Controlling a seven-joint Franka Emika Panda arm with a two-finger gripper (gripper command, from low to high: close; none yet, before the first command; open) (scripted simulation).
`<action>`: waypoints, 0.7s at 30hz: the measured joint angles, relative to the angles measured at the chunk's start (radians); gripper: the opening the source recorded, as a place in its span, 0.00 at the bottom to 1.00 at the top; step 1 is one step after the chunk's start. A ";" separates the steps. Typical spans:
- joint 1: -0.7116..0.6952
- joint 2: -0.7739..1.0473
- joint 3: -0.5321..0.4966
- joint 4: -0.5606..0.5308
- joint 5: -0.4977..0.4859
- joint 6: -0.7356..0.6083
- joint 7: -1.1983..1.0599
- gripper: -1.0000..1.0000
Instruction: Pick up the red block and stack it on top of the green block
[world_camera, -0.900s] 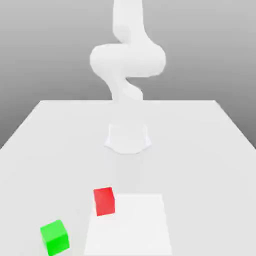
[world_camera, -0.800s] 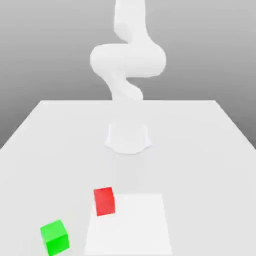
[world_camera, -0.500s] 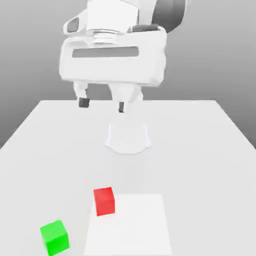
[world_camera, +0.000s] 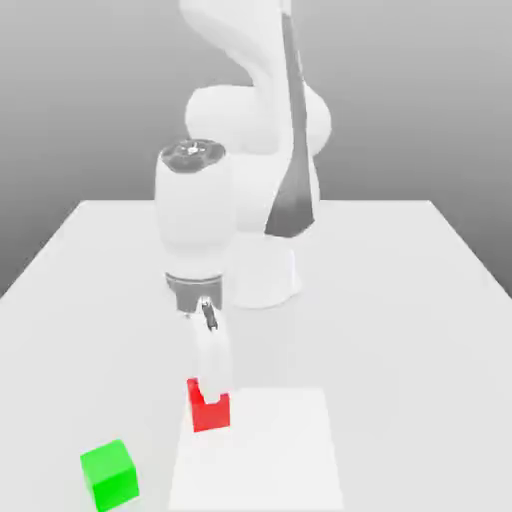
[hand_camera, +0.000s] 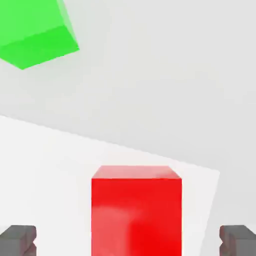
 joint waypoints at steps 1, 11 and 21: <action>0.010 0.027 -0.014 0.004 -0.023 0.022 0.017 0.50; 0.080 0.144 -0.105 0.018 -0.104 0.123 0.075 0.00; 0.047 -0.084 -0.029 -0.015 0.060 -0.069 -0.043 0.00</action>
